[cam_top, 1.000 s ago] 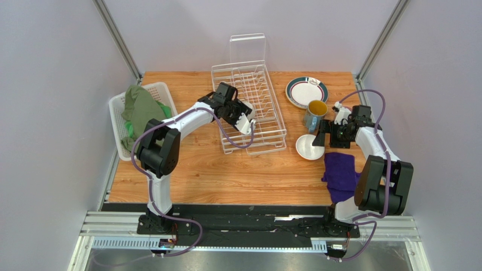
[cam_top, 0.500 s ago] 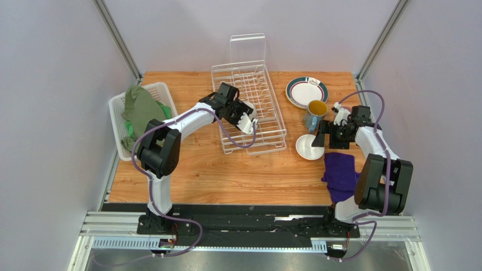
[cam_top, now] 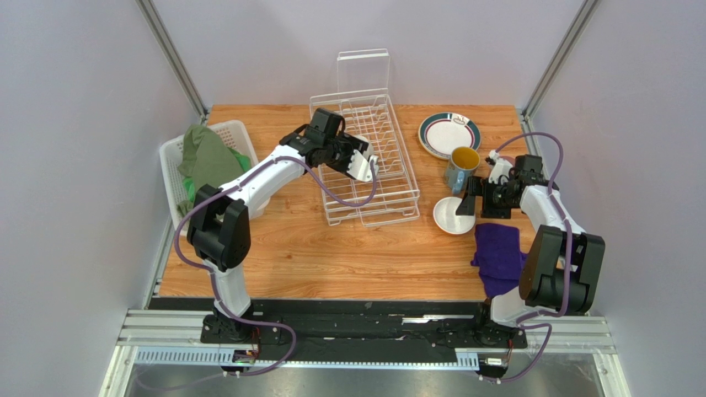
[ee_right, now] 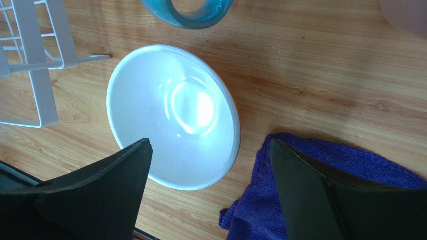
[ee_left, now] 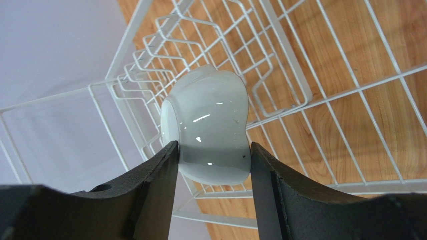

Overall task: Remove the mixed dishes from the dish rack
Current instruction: Pick up the bowl from the dish rack.

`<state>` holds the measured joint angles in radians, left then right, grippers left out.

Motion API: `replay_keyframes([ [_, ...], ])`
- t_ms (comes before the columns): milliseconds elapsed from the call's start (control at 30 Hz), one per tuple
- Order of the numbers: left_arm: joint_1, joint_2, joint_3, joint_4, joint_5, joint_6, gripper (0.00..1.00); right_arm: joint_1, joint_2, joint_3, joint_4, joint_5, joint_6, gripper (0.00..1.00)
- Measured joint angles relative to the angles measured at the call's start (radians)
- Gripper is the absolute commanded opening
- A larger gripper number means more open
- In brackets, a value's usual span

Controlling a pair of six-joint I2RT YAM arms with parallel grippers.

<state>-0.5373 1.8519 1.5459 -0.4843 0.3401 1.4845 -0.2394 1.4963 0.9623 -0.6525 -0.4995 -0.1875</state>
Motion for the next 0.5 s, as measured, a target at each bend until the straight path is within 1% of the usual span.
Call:
replay_keyframes([
  [133, -0.001, -0.022, 0.050, -0.021, 0.020, -0.091, 0.00, 0.000, -0.021, 0.001, -0.006, -0.001, 0.000, 0.94],
  [233, -0.002, -0.042, 0.094, -0.037, 0.045, -0.205, 0.00, 0.000, -0.058, 0.013, -0.020, -0.011, 0.000, 0.96],
  [367, -0.002, -0.089, 0.134, -0.053, 0.090, -0.400, 0.00, 0.000, -0.130, 0.067, -0.041, -0.047, 0.008, 0.97],
  [500, -0.002, -0.149, 0.148, -0.063, 0.139, -0.619, 0.00, 0.000, -0.192, 0.158, -0.038, -0.116, 0.034, 0.96],
])
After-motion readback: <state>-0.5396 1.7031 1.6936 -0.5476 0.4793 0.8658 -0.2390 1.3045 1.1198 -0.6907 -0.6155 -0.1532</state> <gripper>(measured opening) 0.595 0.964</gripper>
